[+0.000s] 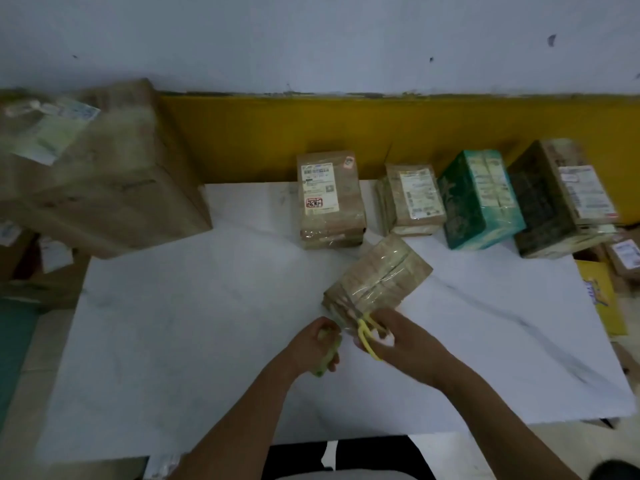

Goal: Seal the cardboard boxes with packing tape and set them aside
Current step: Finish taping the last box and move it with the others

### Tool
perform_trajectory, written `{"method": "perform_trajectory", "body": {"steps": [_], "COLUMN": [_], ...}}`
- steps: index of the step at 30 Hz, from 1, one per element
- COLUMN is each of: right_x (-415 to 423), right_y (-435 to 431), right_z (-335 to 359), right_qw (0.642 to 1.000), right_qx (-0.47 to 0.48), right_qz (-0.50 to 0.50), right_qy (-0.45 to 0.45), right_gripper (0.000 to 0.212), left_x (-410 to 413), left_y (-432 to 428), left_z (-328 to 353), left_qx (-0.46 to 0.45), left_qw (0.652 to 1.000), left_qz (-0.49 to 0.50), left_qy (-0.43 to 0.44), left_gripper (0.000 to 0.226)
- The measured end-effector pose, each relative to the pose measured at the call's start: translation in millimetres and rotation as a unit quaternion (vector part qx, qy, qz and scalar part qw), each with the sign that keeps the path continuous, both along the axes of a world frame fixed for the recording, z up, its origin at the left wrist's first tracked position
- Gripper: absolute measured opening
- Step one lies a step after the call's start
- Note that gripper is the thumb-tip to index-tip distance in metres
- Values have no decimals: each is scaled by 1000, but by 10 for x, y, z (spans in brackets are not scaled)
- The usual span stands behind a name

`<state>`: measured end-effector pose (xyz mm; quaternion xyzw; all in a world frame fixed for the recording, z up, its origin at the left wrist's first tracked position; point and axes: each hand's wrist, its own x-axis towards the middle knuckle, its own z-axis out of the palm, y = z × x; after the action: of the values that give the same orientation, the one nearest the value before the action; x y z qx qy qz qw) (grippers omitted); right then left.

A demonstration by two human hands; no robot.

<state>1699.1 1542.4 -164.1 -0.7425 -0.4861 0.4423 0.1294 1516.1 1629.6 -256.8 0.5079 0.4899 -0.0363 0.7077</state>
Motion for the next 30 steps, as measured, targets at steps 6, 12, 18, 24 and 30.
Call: {"method": "perform_trajectory", "body": {"steps": [6, 12, 18, 24, 30], "right_x": [-159, -170, -262, -326, -245], "right_y": [-344, -306, -188, 53, -3], "right_z": [-13, 20, -136, -355, -593], "right_qw": [979, 965, 948, 946, 986], "right_qx": [-201, -252, -312, -308, -165], "right_qz": [-18, -16, -8, -59, -17], "right_qy": [33, 64, 58, 86, -14], "right_gripper": [51, 59, 79, 82, 49], "left_x": [-68, -157, -183, -181, -112], "left_y": [-25, -1, 5, 42, 89], "left_z": [-52, -61, -141, -108, -41], "left_qx": [-6, -1, 49, 65, -31], "left_qw": [1000, 998, 998, 998, 999], "left_qz": [10, 55, 28, -8, 15], "left_qy": [-22, -40, -20, 9, -13], "left_gripper": [23, 30, 27, 33, 28]}}
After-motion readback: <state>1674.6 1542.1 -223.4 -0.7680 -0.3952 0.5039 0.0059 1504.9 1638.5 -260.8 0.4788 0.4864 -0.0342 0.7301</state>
